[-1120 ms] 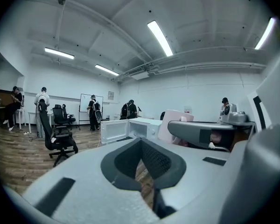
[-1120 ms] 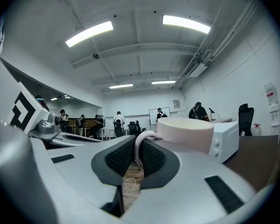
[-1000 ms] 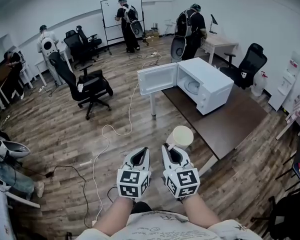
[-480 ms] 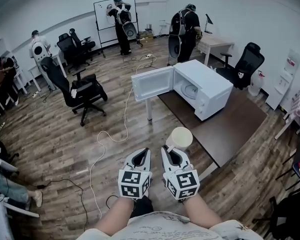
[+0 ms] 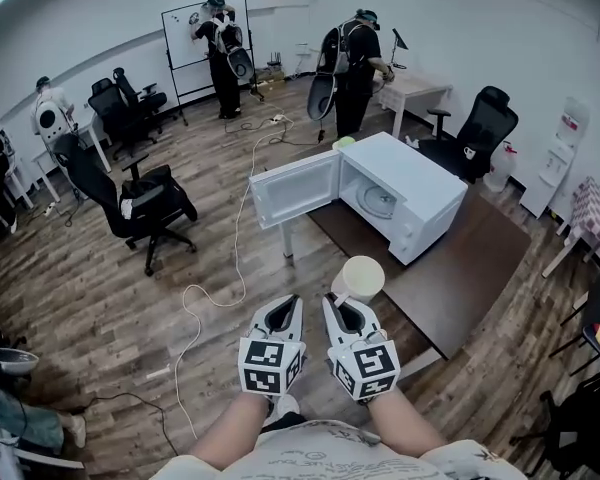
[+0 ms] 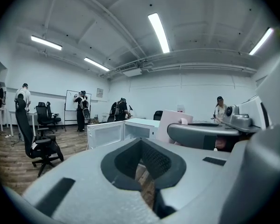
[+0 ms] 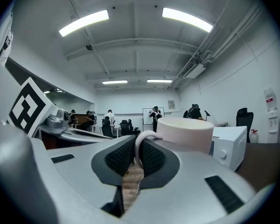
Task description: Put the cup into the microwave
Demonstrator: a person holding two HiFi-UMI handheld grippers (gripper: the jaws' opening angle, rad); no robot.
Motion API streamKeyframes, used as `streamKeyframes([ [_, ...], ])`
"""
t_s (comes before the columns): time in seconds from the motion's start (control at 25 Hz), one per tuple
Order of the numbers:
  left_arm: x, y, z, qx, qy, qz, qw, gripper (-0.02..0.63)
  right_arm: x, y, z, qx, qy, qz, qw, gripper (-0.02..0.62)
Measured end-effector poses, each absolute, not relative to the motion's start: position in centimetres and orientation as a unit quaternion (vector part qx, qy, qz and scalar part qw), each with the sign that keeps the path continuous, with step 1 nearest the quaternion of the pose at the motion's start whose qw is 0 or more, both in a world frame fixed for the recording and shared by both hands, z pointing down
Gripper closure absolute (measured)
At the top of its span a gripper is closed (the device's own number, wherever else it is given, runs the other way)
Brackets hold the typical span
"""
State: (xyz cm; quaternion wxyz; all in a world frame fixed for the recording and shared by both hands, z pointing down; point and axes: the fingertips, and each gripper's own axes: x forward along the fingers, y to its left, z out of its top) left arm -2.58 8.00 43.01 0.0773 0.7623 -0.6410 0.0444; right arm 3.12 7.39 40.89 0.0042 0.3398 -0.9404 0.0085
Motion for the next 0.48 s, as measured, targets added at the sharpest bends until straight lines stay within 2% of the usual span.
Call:
streamKeyframes([
  [0.48,-11.1,-1.3,43.0,0.791,-0.605,0.043,0.076,0.594,-5.1,-1.8,41.2,0.384,-0.923,0.007,0.012,0.565],
])
